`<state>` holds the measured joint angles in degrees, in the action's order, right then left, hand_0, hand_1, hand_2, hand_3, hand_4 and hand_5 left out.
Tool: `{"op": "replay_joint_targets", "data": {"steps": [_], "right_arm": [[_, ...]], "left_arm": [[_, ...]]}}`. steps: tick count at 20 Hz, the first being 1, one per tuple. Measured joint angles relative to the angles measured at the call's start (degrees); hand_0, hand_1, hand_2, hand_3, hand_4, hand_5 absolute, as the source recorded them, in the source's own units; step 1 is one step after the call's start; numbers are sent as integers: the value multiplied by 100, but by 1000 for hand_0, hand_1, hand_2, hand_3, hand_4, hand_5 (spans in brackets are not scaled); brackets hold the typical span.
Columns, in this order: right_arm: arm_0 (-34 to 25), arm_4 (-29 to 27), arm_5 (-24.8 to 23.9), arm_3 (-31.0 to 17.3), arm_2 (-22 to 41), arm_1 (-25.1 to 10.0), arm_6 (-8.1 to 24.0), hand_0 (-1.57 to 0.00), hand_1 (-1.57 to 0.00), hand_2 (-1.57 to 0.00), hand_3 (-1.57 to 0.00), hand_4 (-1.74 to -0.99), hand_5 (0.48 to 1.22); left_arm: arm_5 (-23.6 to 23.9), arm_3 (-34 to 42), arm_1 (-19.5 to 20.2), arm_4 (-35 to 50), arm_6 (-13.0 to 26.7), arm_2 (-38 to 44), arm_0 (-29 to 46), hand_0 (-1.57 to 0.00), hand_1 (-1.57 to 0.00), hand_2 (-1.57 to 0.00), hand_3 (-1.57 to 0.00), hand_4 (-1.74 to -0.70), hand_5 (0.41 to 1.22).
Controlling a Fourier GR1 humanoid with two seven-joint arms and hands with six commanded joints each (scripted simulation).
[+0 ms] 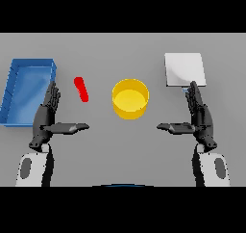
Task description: Pick up the red beaker and tilt it to pour out 1 green nut into yellow bowl. Pick up the yellow bowl and place it on the metallic measuring scale.
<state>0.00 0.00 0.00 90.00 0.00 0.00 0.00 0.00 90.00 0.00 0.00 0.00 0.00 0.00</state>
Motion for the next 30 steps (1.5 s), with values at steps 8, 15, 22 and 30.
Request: {"op": "replay_joint_targets", "data": {"steps": [8,15,22,30], "right_arm": [[208,1189,-424,263,482,-266,-422,1,1,1,1,-1162,594],[537,1655,-553,635,756,-276,-358,1,1,1,1,-1199,603],[532,1463,-382,694,740,-291,-385,1,1,1,1,-1260,633],[580,1479,-389,708,752,-283,-508,1,1,1,1,-1267,635]], "left_arm": [[-177,574,322,-283,-164,-263,549,1,1,1,1,-1158,599],[-203,873,479,-646,275,-536,693,1,1,1,1,-1159,602],[-58,-303,381,-993,23,-515,-150,1,1,1,1,-1227,629],[80,-1655,356,-1024,-269,-209,-1267,1,1,1,1,-1276,680]]}}
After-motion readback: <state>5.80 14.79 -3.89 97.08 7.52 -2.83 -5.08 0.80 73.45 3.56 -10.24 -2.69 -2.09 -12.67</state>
